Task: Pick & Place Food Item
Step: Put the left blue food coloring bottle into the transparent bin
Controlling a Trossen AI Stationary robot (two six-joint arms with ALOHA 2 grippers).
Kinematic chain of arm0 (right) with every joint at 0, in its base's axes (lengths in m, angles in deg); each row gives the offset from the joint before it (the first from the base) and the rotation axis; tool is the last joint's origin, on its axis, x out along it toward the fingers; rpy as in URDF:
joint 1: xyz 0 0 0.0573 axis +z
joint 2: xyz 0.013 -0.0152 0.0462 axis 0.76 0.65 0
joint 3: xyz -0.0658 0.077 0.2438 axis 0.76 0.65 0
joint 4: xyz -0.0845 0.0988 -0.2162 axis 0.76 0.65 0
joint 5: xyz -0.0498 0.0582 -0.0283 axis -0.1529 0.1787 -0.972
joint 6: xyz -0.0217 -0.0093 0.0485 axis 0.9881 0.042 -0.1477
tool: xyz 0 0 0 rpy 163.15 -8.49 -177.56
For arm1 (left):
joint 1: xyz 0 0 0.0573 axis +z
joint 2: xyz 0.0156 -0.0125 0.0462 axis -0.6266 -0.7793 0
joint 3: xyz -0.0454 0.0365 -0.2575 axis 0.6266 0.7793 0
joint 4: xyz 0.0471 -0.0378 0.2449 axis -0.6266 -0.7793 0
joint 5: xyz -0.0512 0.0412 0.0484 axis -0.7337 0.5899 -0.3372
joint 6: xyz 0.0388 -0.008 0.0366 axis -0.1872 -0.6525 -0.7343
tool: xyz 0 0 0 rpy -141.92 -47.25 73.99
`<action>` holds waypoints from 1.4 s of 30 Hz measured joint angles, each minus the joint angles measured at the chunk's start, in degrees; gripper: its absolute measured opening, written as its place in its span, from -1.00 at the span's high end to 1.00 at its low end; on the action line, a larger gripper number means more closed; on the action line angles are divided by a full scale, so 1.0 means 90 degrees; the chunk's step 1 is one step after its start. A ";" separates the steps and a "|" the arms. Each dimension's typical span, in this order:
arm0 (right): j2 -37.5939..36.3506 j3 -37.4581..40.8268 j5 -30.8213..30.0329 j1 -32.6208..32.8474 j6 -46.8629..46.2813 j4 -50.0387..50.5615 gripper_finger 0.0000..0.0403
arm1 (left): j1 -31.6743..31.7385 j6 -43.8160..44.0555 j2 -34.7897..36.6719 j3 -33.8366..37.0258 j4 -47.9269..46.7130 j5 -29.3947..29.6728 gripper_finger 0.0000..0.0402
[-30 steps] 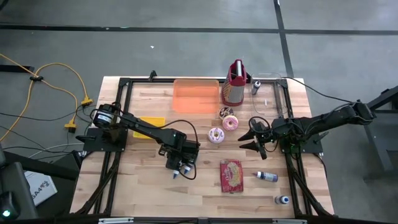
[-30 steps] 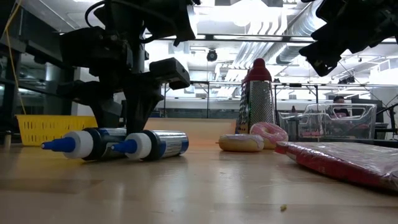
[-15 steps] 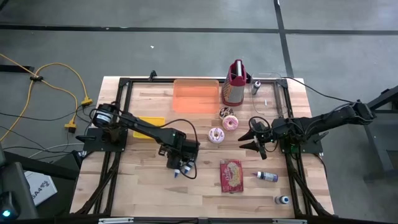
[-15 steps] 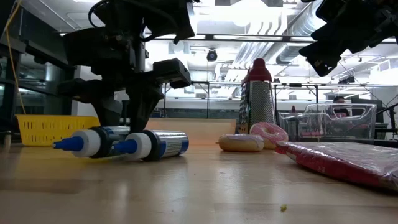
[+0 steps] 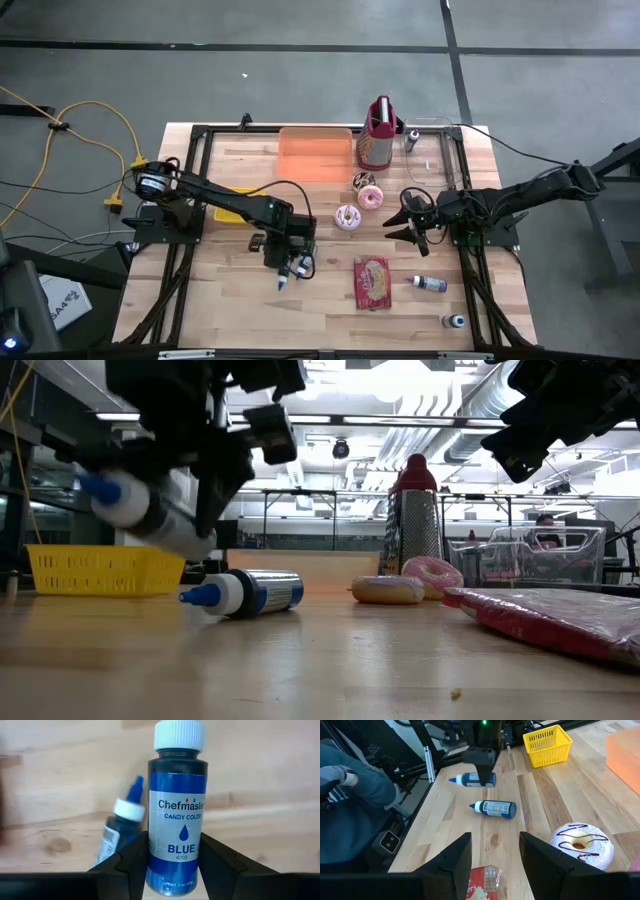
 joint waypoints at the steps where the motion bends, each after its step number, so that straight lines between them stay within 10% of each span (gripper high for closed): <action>1: 0.0000 0.0000 0.0000 0.0001 0.0000 0.0001 0.24 | 0.0035 0.0203 0.0040 0.0000 0.0015 -0.0123 0.27; 14: 0.0000 0.0000 0.0000 0.0001 0.0000 0.0000 0.24 | 0.0700 0.4259 0.0109 0.0000 0.1802 -0.0336 0.28; 20: 0.0000 0.0000 0.0000 -0.0001 0.0000 0.0002 0.24 | 0.0818 0.6060 0.0109 -0.0002 0.2364 0.1082 0.28; 42: -0.0001 0.0000 -0.0424 -0.0004 0.0019 -0.0040 0.24 | 0.0979 0.8192 0.0109 -0.0002 0.2589 0.1694 0.28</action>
